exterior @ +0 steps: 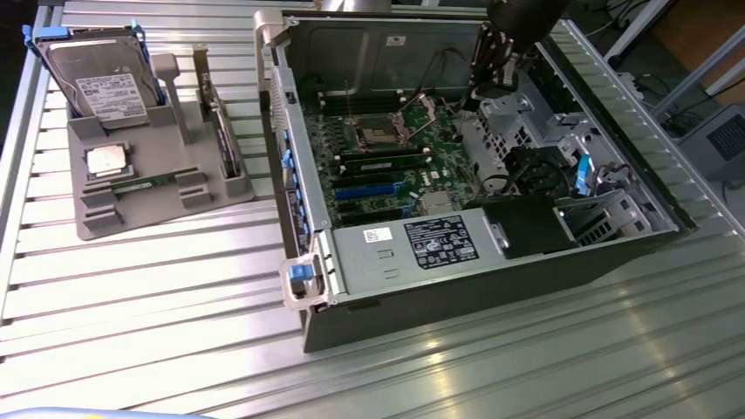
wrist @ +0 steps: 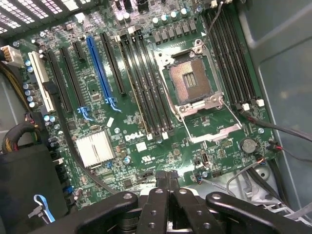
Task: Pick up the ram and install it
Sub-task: 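Press down the ram until it locks into place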
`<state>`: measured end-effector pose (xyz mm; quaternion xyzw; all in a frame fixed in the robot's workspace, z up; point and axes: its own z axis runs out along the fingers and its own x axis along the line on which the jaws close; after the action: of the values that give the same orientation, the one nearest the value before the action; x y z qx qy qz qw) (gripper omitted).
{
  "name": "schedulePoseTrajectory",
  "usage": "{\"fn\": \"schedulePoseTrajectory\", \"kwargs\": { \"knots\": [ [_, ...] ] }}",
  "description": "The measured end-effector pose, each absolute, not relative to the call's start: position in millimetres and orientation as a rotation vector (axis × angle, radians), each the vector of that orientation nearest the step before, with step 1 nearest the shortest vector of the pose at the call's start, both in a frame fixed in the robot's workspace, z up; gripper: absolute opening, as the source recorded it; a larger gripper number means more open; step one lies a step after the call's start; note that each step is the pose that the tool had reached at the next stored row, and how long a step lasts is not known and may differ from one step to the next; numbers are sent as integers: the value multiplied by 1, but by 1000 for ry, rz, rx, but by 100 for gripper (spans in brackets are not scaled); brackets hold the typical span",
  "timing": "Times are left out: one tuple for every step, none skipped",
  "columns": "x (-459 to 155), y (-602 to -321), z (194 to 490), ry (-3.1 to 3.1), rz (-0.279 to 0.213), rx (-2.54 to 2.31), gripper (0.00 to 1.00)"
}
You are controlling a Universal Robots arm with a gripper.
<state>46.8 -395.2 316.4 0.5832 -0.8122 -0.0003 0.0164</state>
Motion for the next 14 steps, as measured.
{"fn": "schedulePoseTrajectory", "kwargs": {
  "knots": [
    [47,-395,316,-2529,-1,1807,10],
    [47,-395,316,-2537,-1,1796,10],
    [47,-395,316,-2541,-1,1791,10],
    [47,-395,316,-2544,-1,1786,10],
    [47,-395,316,-2553,-1,1774,10],
    [47,-395,316,-2558,-1,1766,10],
    [47,-395,316,-2564,-1,1758,10],
    [47,-395,316,-2569,-2,1750,10],
    [47,-395,316,-2574,-2,1742,10],
    [47,-395,316,-2581,-2,1733,10],
    [47,-395,316,-2586,-2,1724,10],
    [47,-395,316,-2591,-2,1718,10],
    [47,-395,316,-2595,-2,1711,10],
    [47,-395,316,-2600,-2,1704,10]
  ]
}}
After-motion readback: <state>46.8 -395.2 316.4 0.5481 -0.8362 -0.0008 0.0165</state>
